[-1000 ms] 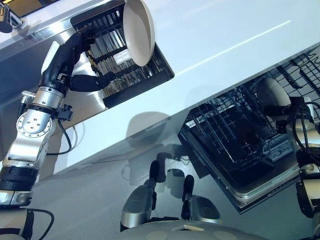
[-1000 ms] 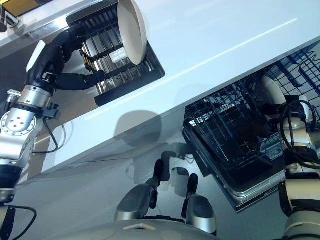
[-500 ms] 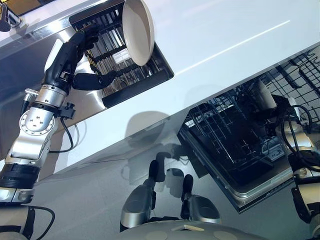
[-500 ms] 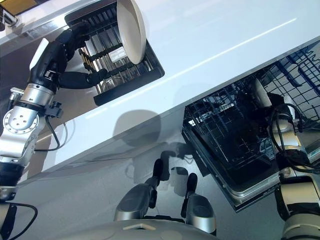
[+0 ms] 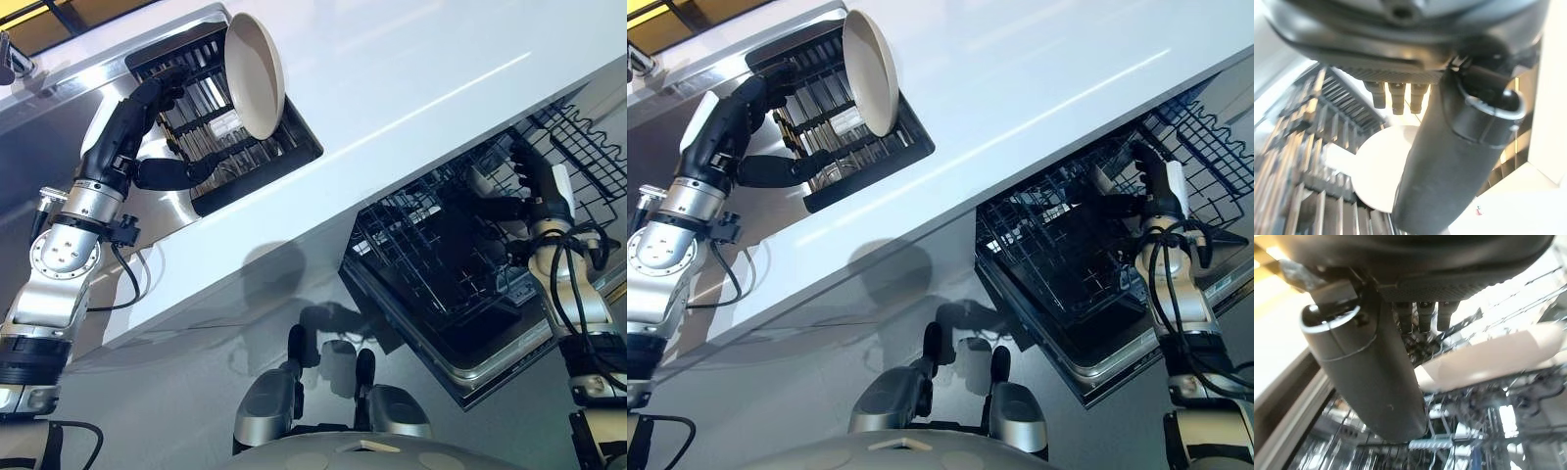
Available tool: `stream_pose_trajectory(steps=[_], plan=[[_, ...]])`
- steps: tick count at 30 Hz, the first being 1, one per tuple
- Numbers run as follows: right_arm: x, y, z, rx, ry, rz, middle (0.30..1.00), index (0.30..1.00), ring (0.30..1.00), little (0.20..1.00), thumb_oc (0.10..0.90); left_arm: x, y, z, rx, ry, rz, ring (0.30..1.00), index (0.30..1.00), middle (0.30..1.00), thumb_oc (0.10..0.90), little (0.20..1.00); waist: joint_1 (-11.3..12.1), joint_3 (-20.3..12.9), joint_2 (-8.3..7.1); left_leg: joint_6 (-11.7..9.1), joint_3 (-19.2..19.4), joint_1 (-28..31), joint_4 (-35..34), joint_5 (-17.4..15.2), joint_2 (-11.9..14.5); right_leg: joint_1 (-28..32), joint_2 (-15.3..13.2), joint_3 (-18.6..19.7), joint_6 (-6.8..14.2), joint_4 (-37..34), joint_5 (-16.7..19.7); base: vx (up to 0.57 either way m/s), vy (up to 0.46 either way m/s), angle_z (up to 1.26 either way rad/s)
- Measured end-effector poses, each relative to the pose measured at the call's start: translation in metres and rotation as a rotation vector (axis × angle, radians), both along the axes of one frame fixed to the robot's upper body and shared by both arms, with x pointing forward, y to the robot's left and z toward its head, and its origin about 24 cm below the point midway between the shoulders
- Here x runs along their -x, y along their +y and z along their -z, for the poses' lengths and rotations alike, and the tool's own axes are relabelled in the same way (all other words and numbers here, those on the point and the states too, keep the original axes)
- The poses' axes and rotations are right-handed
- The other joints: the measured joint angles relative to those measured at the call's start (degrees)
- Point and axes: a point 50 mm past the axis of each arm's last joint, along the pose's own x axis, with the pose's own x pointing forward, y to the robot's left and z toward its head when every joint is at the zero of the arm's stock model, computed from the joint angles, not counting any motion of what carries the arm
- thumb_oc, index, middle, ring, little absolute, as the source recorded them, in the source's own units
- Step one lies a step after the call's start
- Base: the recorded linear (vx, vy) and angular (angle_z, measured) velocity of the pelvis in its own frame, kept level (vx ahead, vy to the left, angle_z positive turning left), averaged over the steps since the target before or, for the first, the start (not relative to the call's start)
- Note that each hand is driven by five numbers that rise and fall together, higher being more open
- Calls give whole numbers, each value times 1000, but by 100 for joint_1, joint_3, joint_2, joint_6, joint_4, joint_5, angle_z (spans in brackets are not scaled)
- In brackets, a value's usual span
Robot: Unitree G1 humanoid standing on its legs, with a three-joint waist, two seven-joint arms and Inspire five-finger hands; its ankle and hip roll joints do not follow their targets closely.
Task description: Pick up plates and place into dishwasher.
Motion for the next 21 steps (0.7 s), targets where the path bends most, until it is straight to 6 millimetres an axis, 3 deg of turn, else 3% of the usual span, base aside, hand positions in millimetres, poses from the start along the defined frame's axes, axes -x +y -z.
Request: stream_pose_trajectory(steps=[8, 12, 16, 21], plan=[[3, 25, -27, -40, -179, -167, 900, 900, 900, 900, 800, 0, 8, -20, -187, -47, -109, 900, 900, 900, 800, 900, -287, -21, -17, 34, 183, 99, -1, -32, -1, 7, -18, 196, 27, -2, 57, -66, 125, -14], [4, 39, -37, -111, -266, -259, 900, 900, 900, 900, 800, -2, 15, -40, -280, -87, -196, 900, 900, 900, 800, 900, -395, -56, -23, 51, 332, 152, -2, -59, -7, 4, -33, 330, 46, -1, 83, -33, 140, -16], [7, 56, -25, -236, -265, -372, 900, 900, 900, 900, 800, -5, 16, -42, -339, -102, -265, 900, 900, 900, 800, 900, -474, -467, -32, 71, 477, 172, -2, -143, -15, -41, -59, 462, 53, -12, 84, -6, 128, -19], [12, 80, -8, -317, -187, -540, 900, 900, 900, 900, 800, -16, 22, -34, -475, -32, -342, 900, 900, 900, 800, 900, -618, -739, -30, 81, 682, 221, -3, -197, -15, -84, -59, 646, 73, -10, 96, 12, 119, -22]])
